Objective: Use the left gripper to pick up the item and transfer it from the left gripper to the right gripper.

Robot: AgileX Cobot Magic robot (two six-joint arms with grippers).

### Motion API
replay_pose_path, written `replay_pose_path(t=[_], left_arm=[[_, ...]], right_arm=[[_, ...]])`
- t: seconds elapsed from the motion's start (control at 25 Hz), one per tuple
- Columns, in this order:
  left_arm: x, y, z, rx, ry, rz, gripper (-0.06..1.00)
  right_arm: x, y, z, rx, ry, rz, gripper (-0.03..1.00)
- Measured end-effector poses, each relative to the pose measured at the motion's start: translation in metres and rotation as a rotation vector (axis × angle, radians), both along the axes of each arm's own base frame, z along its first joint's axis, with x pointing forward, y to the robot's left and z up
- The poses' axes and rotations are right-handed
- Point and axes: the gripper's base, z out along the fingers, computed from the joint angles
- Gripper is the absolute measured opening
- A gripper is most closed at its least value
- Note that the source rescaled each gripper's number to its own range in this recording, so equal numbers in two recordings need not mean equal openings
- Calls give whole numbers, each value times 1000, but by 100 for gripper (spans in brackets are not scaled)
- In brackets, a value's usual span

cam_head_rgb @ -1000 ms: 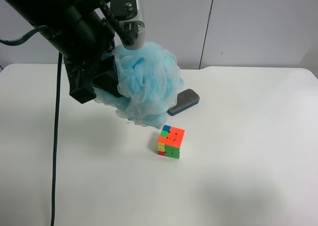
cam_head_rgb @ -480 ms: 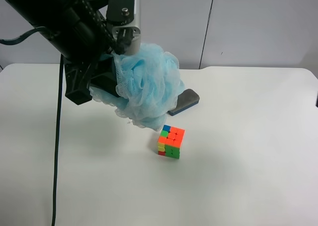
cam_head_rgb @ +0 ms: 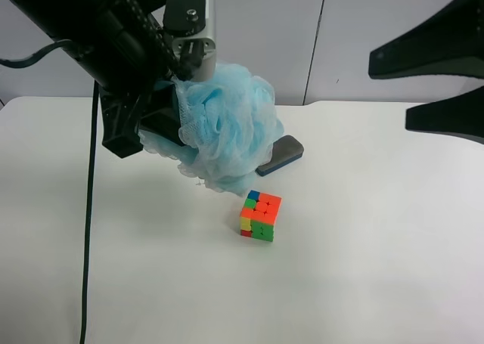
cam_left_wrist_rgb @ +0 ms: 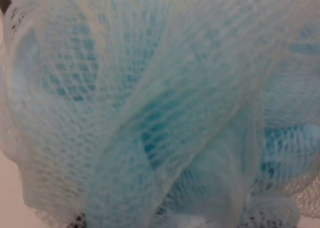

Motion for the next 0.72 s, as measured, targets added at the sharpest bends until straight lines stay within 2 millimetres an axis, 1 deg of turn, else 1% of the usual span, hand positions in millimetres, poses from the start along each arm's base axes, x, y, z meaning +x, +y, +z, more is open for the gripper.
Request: replay_pose_path(t=[0.24, 0.4, 0.48, 0.64, 0.72], left_arm=[[1, -1, 1, -20, -9, 2, 1], [1, -2, 1, -18, -26, -16, 1], [1, -2, 2, -17, -32, -24, 1], [2, -3, 3, -32, -45, -24, 1], [2, -4, 3, -39, -41, -24, 1]], right_arm=[[28, 7, -11, 165, 48, 98, 100], [40, 11, -16, 247, 68, 135, 100], [43, 19, -19, 267, 78, 170, 100], [43, 44, -27, 271, 111, 259, 100], [43, 55, -31, 259, 111, 270, 100]])
